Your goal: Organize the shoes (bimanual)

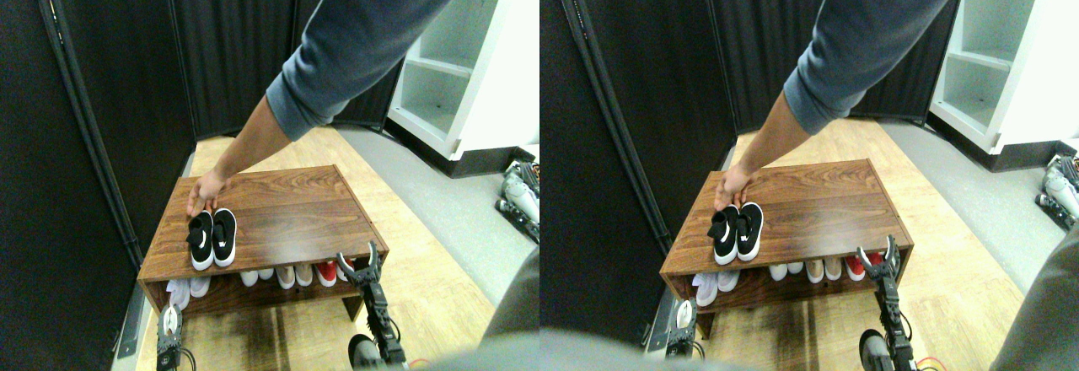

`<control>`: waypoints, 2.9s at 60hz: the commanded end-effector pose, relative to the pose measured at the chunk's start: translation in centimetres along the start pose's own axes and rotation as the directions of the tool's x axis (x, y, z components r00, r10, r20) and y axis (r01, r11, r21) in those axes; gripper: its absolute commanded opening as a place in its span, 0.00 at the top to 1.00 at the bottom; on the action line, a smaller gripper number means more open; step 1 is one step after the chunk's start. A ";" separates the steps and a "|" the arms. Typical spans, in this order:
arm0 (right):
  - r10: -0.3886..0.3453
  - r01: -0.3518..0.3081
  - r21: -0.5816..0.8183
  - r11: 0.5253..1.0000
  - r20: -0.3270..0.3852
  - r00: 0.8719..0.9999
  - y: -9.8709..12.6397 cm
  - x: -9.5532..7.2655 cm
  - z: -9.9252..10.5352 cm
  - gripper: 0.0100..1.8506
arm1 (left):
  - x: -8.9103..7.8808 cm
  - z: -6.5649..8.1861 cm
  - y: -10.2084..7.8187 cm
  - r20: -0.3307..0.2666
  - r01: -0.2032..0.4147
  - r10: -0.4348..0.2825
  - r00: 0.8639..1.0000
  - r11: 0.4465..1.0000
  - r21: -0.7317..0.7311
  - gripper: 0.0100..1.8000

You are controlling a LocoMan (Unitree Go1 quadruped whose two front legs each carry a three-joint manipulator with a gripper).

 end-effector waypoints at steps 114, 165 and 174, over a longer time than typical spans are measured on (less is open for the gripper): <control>0.061 -0.059 0.067 0.996 -0.029 0.998 1.0 -0.5 0.9 0.70 | 10.4 -2.3 0.7 -0.185 0.007 -0.010 0.983 1.000 -0.016 0.18; 0.050 -0.049 0.061 0.997 -0.006 0.999 0.7 -0.9 1.3 0.67 | 3.6 -0.2 0.2 -0.196 -0.022 0.023 0.980 1.000 0.008 0.23; 0.051 -0.050 0.066 0.997 -0.013 0.999 1.0 -0.8 1.2 0.68 | 3.2 2.1 -1.2 -0.175 0.035 -0.027 0.984 0.998 0.046 0.28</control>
